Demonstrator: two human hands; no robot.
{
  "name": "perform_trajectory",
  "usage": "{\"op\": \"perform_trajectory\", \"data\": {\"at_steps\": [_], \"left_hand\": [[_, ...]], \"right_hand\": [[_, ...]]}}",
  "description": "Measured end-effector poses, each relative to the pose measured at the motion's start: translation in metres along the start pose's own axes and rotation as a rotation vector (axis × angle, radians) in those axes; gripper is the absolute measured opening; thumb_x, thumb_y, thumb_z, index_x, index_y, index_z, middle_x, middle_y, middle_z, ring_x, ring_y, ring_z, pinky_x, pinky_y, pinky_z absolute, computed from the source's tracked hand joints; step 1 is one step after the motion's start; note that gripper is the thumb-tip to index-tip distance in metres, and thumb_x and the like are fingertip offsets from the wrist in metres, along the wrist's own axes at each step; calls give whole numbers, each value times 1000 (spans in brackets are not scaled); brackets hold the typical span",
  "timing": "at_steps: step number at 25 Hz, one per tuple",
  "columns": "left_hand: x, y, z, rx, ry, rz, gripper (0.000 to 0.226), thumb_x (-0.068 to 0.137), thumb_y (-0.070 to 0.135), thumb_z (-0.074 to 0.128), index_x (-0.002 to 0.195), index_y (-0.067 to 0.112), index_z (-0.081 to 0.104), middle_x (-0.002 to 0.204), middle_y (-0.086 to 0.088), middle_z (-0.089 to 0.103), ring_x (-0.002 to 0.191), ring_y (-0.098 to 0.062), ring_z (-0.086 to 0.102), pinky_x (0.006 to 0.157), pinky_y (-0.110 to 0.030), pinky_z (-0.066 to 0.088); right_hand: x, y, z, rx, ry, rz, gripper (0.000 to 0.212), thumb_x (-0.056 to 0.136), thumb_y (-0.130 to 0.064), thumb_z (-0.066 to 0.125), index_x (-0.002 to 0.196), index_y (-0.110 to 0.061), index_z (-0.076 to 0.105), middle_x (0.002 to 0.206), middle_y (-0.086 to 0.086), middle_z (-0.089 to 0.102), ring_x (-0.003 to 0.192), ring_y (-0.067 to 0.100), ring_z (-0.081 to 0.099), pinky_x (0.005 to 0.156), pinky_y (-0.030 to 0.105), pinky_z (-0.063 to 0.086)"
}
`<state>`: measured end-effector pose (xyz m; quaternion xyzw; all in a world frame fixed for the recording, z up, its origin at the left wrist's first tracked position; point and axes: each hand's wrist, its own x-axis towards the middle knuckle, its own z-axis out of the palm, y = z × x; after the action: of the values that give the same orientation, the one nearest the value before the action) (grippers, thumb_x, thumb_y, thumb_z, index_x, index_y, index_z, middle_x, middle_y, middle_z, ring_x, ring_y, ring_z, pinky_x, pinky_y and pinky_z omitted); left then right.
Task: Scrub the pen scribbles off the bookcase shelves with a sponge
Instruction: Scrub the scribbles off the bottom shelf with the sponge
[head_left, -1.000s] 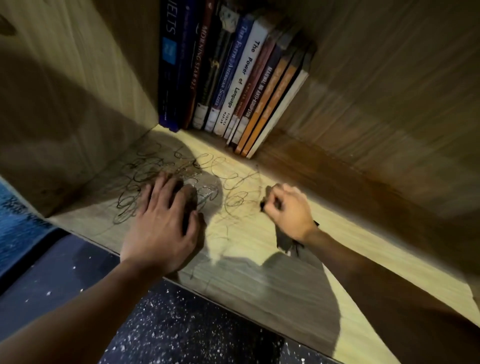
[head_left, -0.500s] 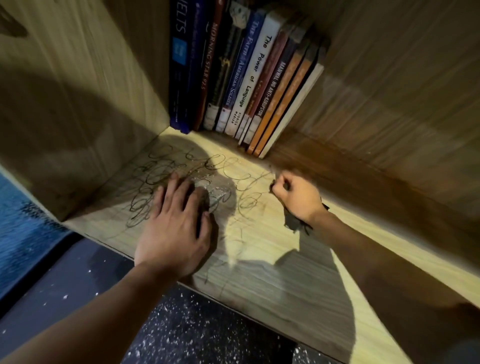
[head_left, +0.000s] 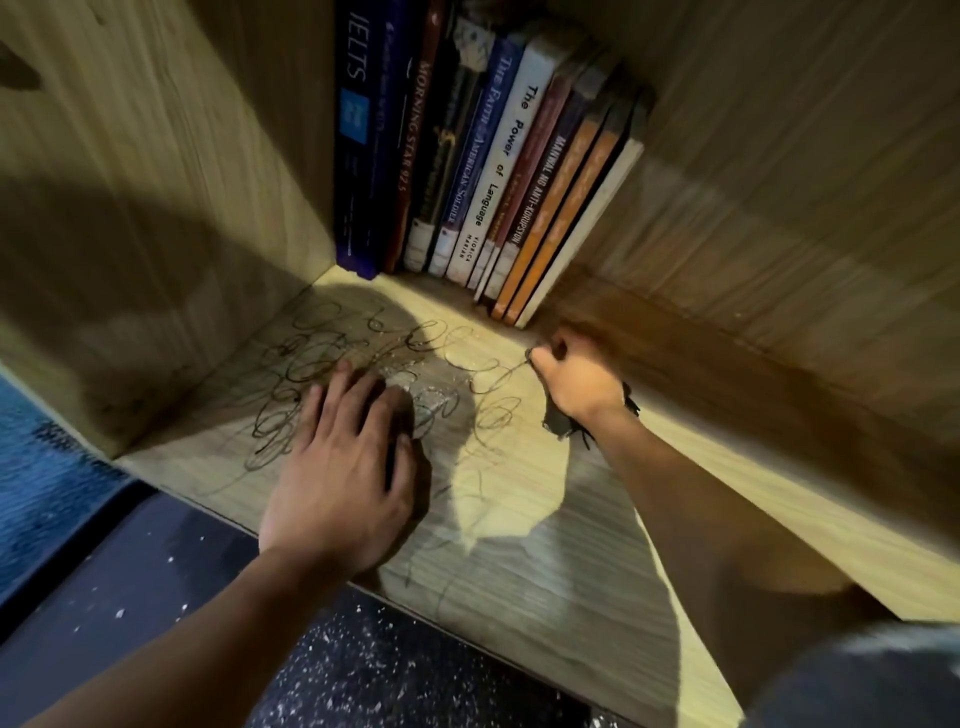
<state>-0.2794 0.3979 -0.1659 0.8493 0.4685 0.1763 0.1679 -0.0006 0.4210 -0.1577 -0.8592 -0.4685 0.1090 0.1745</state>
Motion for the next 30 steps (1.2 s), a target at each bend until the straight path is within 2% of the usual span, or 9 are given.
{"op": "perform_trajectory", "data": {"at_steps": [6, 11, 16, 19, 21, 23, 26, 28, 30], "left_hand": [[0, -1, 1, 5, -14, 2, 68, 92, 51, 9, 150, 19, 25, 160, -2, 17, 147, -10, -14, 121, -37, -7], [2, -1, 0, -7, 1, 4, 69, 91, 51, 10, 151, 20, 25, 161, 0, 16, 146, -7, -17, 120, -32, -12], [0, 1, 0, -35, 22, -6, 69, 92, 52, 8, 151, 19, 26, 160, 0, 19, 147, -8, -13, 120, -32, -10], [0, 0, 0, -10, 10, 5, 68, 92, 51, 9, 151, 20, 26, 160, 0, 19, 147, -8, -13, 120, -32, -10], [-1, 1, -1, -25, 6, 4, 68, 92, 50, 10, 150, 19, 26, 160, -1, 18, 147, -8, -13, 119, -30, -13], [0, 1, -2, -41, 4, 4, 68, 92, 50, 10, 150, 19, 27, 160, -1, 18, 147, -8, -14, 118, -29, -15], [-1, 1, -2, -43, 10, 13, 69, 91, 51, 8, 150, 19, 26, 160, -1, 18, 147, -8, -13, 117, -27, -17], [-1, 2, -2, -51, 23, 9, 70, 91, 51, 9, 150, 18, 27, 160, -3, 20, 148, -10, -11, 118, -29, -15], [-1, 1, -2, -45, 14, 21, 70, 91, 51, 9, 150, 18, 27, 160, -3, 19, 148, -10, -12, 118, -29, -16]], "right_hand": [[-57, 0, 8, 44, 161, -330, 32, 85, -54, 42, 78, -27, 57, 83, -8, 52, 88, 17, 49, 79, 35, 35], [-91, 36, -6, -33, 67, -528, 40, 94, -49, 41, 124, -26, 56, 123, -7, 51, 116, 11, 43, 95, 30, 32], [12, 31, -9, -110, 85, -30, 36, 94, -36, 44, 129, -25, 49, 126, 8, 53, 113, 34, 52, 96, 47, 43], [-5, -6, 6, -53, 52, -161, 39, 89, -34, 43, 127, -31, 47, 124, 3, 58, 108, 31, 59, 95, 47, 48], [-51, -7, 2, -38, -71, -328, 50, 94, -28, 44, 144, -25, 40, 148, -8, 37, 139, 16, 34, 118, 38, 23], [-72, 7, -19, -20, -214, -450, 51, 97, -26, 45, 147, -28, 35, 151, -17, 24, 143, 0, 16, 121, 32, 7], [-41, 11, -39, -100, -247, -266, 45, 100, -31, 40, 145, -32, 38, 138, -1, 53, 118, 14, 56, 92, 29, 44], [-17, -5, -33, -90, -135, -84, 40, 100, -33, 40, 138, -25, 45, 113, 9, 60, 99, 24, 61, 75, 28, 44], [-26, -22, -23, -77, -115, -107, 37, 97, -36, 43, 130, -23, 55, 109, 6, 66, 101, 24, 64, 79, 28, 49]]}}
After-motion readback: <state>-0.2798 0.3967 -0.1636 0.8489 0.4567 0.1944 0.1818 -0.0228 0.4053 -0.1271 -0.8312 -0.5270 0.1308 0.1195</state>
